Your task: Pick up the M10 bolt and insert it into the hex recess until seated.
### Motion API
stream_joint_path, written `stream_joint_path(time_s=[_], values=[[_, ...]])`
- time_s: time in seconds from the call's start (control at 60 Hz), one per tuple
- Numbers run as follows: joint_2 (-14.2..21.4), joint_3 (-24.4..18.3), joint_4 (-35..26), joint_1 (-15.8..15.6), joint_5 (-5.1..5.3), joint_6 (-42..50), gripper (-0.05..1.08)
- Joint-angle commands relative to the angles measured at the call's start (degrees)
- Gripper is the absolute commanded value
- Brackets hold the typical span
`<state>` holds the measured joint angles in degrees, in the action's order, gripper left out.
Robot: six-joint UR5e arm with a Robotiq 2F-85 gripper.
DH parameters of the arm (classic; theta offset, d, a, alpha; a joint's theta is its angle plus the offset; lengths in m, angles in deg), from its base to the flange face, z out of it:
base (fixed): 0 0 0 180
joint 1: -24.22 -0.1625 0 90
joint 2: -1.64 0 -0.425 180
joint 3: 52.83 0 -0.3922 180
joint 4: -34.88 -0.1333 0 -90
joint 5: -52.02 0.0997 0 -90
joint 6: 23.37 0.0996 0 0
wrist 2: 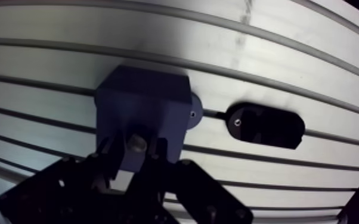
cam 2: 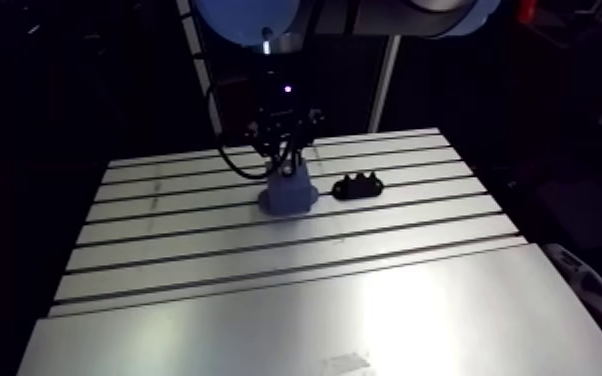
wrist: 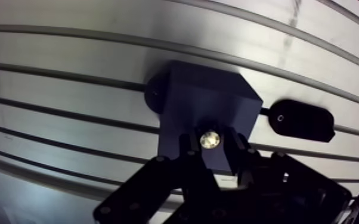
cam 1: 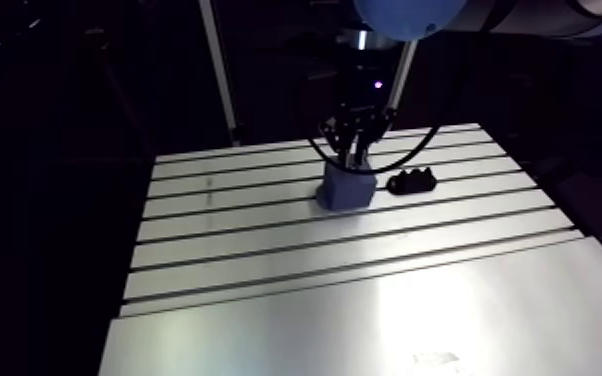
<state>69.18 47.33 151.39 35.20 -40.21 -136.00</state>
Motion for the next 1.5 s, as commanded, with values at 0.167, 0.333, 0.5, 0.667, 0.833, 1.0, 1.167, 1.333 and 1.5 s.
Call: stream_joint_path(time_s=[0.167, 0.333, 0.5, 0.667, 0.833, 1.0, 1.167, 1.333, 1.5], values=[[-0.2, 0.2, 0.1, 0.0, 0.0, 0.0, 0.65], [-0.2, 0.2, 0.1, 0.0, -0.09, 0.0, 0.65], [-0.2, 0.1, 0.1, 0.0, -0.01, 0.1, 0.66], [-0.2, 0.2, 0.1, 0.0, 0.0, 0.1, 0.67], [-0.2, 0.2, 0.1, 0.0, 0.0, 0.0, 0.68], [-0.2, 0.1, 0.1, 0.0, -0.09, 0.0, 0.69], [-0.1, 0.1, 0.1, 0.0, -0.09, 0.0, 0.71], [-0.1, 0.2, 0.1, 0.0, -0.09, 0.0, 0.72], [-0.1, 0.2, 0.1, 0.0, -0.18, -0.1, 0.74]])
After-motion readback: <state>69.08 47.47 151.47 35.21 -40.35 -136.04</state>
